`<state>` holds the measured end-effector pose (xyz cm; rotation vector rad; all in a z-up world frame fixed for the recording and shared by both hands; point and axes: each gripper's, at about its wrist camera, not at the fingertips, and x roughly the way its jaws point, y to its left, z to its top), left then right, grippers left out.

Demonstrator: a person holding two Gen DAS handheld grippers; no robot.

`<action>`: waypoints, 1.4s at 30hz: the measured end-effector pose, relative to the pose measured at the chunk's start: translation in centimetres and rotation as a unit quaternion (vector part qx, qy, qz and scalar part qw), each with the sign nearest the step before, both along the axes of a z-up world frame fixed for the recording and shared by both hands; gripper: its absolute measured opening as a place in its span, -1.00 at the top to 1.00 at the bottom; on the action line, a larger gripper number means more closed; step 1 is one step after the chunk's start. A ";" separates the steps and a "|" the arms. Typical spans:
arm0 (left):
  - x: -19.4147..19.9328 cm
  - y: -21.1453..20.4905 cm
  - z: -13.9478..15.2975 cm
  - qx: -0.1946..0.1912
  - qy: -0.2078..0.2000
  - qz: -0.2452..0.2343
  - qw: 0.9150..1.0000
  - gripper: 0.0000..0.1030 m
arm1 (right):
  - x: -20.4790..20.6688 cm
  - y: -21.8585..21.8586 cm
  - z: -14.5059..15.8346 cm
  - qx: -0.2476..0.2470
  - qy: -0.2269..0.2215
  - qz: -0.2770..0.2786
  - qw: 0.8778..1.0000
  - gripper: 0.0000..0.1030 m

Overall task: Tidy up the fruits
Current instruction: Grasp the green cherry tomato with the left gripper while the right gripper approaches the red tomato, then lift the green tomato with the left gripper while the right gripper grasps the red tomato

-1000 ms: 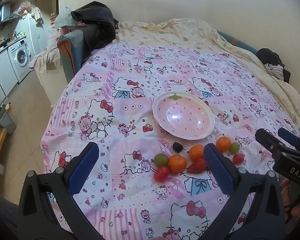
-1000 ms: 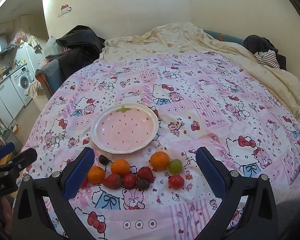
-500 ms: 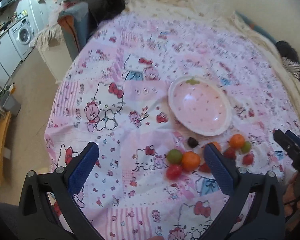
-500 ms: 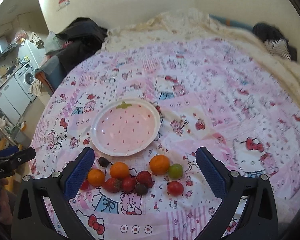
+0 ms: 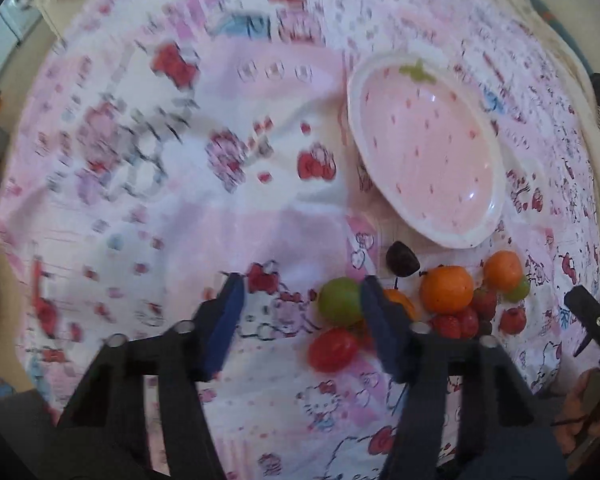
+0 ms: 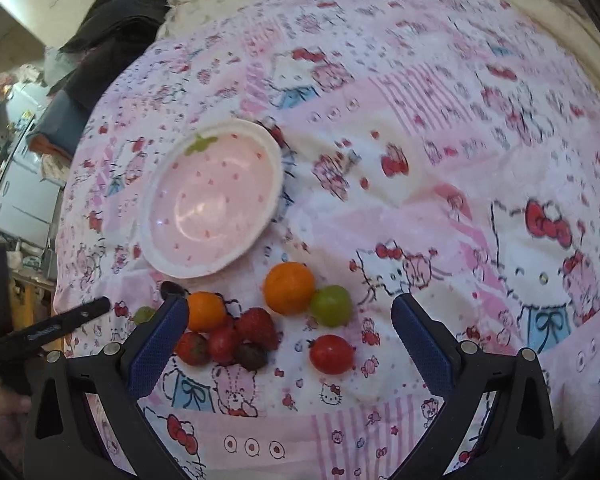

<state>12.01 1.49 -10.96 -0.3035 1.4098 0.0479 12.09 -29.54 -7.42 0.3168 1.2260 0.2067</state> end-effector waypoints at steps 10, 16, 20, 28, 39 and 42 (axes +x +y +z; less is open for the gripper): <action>0.9 -1.3 -2.7 -0.032 0.040 0.028 0.998 0.11 | 0.3 0.5 -0.3 -0.009 -0.008 0.007 1.000 -1.00; 0.2 -0.7 -3.2 -0.092 0.059 0.064 0.992 0.49 | 0.4 0.5 0.0 -0.010 -0.015 0.004 1.000 -1.00; 0.1 -1.0 -3.0 -0.087 0.060 0.062 0.992 0.49 | 0.5 0.4 0.1 -0.012 -0.018 -0.002 1.000 -1.00; -0.1 -0.3 -2.0 -0.093 0.040 0.053 0.993 0.54 | 0.3 0.3 0.6 -0.027 -0.032 -0.004 0.999 -1.00; -0.9 0.5 1.9 -0.042 -0.025 0.037 0.998 0.57 | -1.3 -1.7 -0.8 -0.031 0.010 -0.018 0.999 -0.95; -0.9 0.5 2.7 -0.029 -0.040 0.029 0.998 0.57 | -1.7 -1.4 -3.0 -0.016 0.061 -0.003 0.998 -0.41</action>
